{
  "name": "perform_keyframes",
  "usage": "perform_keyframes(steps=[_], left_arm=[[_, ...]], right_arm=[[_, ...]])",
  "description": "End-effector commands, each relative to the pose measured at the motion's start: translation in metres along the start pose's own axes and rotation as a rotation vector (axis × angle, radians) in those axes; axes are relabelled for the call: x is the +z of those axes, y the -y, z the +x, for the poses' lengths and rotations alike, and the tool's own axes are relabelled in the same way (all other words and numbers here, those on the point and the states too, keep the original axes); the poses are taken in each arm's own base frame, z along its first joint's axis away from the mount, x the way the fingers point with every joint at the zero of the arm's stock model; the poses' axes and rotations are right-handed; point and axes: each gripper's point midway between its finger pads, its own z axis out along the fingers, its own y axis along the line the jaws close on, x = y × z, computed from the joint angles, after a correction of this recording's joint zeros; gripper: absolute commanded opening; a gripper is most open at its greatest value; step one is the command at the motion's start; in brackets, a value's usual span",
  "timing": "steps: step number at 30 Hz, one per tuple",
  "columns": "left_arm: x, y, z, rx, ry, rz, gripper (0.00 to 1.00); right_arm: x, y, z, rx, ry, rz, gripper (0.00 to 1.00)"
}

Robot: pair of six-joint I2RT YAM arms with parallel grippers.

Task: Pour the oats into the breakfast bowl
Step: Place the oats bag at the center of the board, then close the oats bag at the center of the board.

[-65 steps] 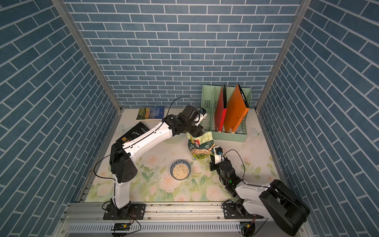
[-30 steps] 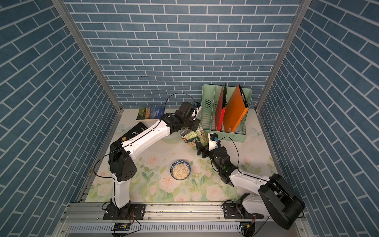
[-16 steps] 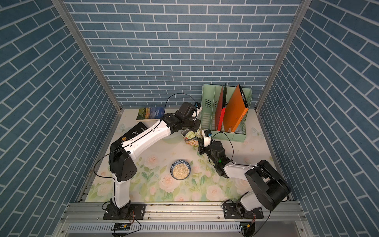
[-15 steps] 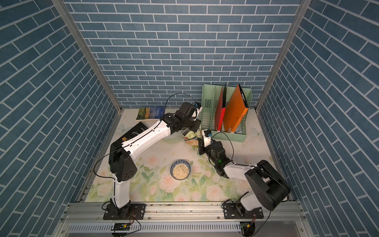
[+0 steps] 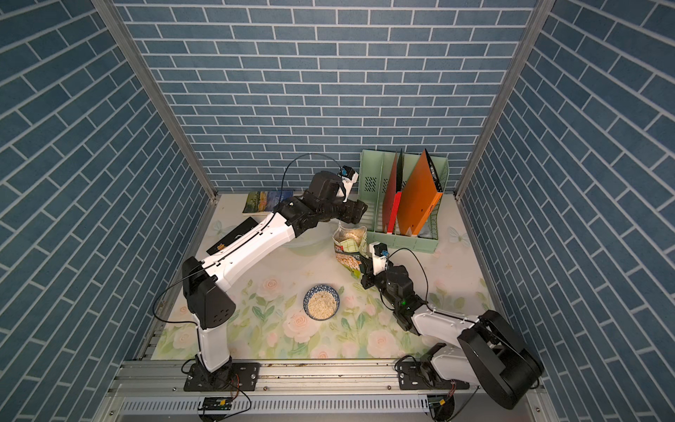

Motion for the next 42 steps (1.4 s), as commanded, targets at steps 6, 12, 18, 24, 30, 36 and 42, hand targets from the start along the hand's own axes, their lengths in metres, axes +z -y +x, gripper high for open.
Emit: perform_keyframes(steps=[6,12,18,24,30,36,42], left_arm=[[-0.064,-0.023,-0.01,-0.151,0.21,-0.059,0.81],[-0.067,-0.039,0.049,-0.219,0.162,-0.078,0.65],[-0.066,-0.052,0.101,-0.285,0.123,-0.097,0.48],[-0.046,-0.05,0.14,-0.319,0.056,-0.06,0.37],[-0.025,-0.037,0.142,-0.323,0.057,0.013,0.37],[-0.01,-0.034,0.142,-0.312,0.053,0.028,0.38],[0.0,-0.026,0.141,-0.317,0.057,0.059,0.39]], right_arm=[[-0.044,0.017,0.012,0.07,-0.013,0.084,0.25],[-0.061,0.022,0.023,0.093,-0.03,0.108,0.36],[-0.061,0.018,0.023,0.086,-0.052,0.088,0.49],[-0.052,0.003,0.005,0.022,-0.096,0.036,0.68],[-0.04,0.005,-0.035,-0.074,-0.164,0.105,0.89],[-0.011,0.014,-0.058,-0.147,-0.342,0.115,0.93],[0.004,0.018,-0.061,-0.244,-0.504,0.074,0.94]])
